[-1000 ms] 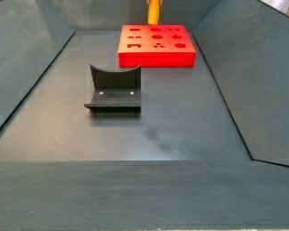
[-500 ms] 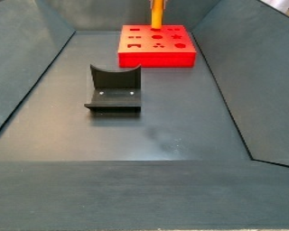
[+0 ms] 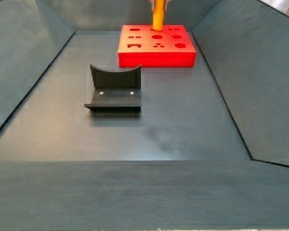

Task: Pick up the oval object. Move up. Place the oval object on the fixture. Regrasp the oval object. Move to above the board. Insert the oval object.
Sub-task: Insert the oval object.

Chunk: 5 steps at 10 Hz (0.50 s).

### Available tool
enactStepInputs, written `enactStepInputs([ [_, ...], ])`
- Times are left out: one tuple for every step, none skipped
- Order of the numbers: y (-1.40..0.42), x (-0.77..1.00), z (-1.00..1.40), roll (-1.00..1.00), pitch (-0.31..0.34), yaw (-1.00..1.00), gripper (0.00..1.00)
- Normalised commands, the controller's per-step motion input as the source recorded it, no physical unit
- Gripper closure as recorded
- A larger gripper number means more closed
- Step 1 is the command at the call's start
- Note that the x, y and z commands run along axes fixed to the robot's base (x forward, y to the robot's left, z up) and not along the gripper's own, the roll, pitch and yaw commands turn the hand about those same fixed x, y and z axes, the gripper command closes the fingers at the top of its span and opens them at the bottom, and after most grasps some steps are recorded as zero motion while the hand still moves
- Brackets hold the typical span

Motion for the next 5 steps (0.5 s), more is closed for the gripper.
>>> enactStepInputs([
  [0.01,0.00,-0.13,-0.02,-0.064,0.24,1.00],
  [0.02,0.00,-0.13,-0.02,-0.073,0.21,1.00],
  [0.05,0.00,-0.11,-0.03,-0.059,0.22,1.00],
  [0.07,0.01,-0.09,-0.03,-0.043,0.24,1.00],
  [0.02,0.00,-0.10,-0.01,-0.047,0.21,1.00],
])
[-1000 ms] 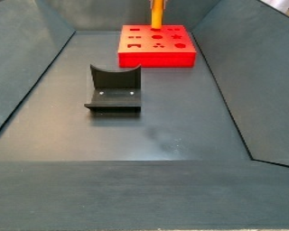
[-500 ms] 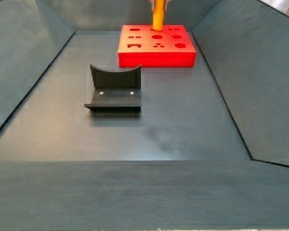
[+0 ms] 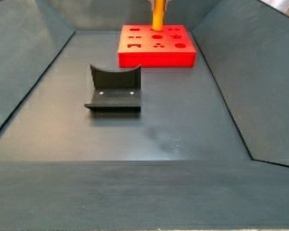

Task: Pick up the oval object. Move up. Place the oval object on the fixture. Regrasp the oval object. Move to above the board. Insert the oval object.
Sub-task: Insert the oval object.

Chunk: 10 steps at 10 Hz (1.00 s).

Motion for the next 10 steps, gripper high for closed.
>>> enactStepInputs([
  [0.00,0.00,-0.09,-0.01,-0.059,0.17,1.00],
  [0.00,0.00,-0.06,-0.01,-0.054,0.14,1.00],
  [-0.05,0.00,-0.02,0.00,-0.051,0.09,1.00],
  [-0.07,0.00,-0.03,0.00,-0.056,0.05,1.00],
  [-0.06,0.01,-0.07,0.00,-0.039,0.08,1.00],
  [-0.05,0.00,-0.07,0.00,-0.039,0.08,1.00],
  [-0.05,0.00,-0.07,0.00,-0.033,0.09,1.00],
  [-0.01,0.05,-0.08,0.00,-0.023,0.13,1.00],
  [-0.01,0.10,-0.07,0.00,-0.007,0.13,1.00],
  [0.00,0.21,-0.09,0.00,0.000,0.18,1.00],
])
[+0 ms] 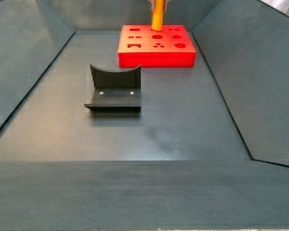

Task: Pick up the oval object. Move up. Place the oval object on the fixture. Regrasp the oval object. Move to above the board. Insert the oval object.
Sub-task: Insert the oval object.

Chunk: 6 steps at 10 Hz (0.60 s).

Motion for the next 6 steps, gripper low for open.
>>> enactStepInputs([
  [0.00,0.18,-0.09,0.01,0.000,0.19,1.00],
  [0.00,0.10,-0.07,0.01,0.000,0.17,1.00],
  [-0.04,0.00,-0.05,0.00,-0.011,0.09,1.00],
  [-0.03,0.00,-0.10,0.00,-0.044,0.06,1.00],
  [-0.05,0.00,-0.29,0.02,-0.120,0.08,1.00],
  [-0.04,0.00,-0.65,0.09,-0.217,0.12,1.00],
])
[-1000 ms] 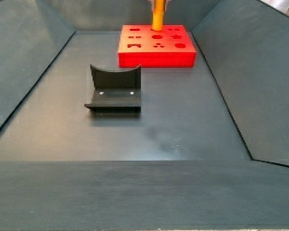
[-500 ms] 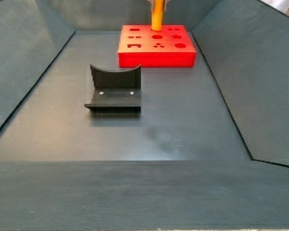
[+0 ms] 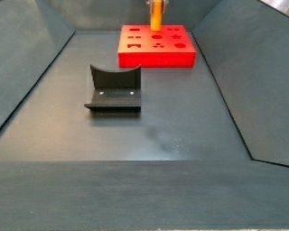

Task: Pick up the oval object. Move up. Place the oval object on the fixture. Regrasp the oval object. Move to above the board. Insert the oval object.
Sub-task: Insert the oval object.

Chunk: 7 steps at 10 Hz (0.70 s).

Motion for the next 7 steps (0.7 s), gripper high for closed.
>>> enactStepInputs([
  [-0.02,0.00,-0.71,0.22,-0.176,0.11,1.00],
  [-0.04,0.00,-0.77,0.20,-0.154,0.11,1.00],
  [-0.06,0.00,-0.84,0.14,-0.161,0.07,1.00],
  [-0.04,0.00,-0.80,0.20,-0.141,0.01,1.00],
  [-0.03,0.00,-0.79,0.22,-0.139,0.01,1.00],
  [-0.05,-0.01,-0.83,0.21,-0.131,0.00,1.00],
  [0.00,-0.62,-0.89,0.11,-0.111,-0.09,1.00],
])
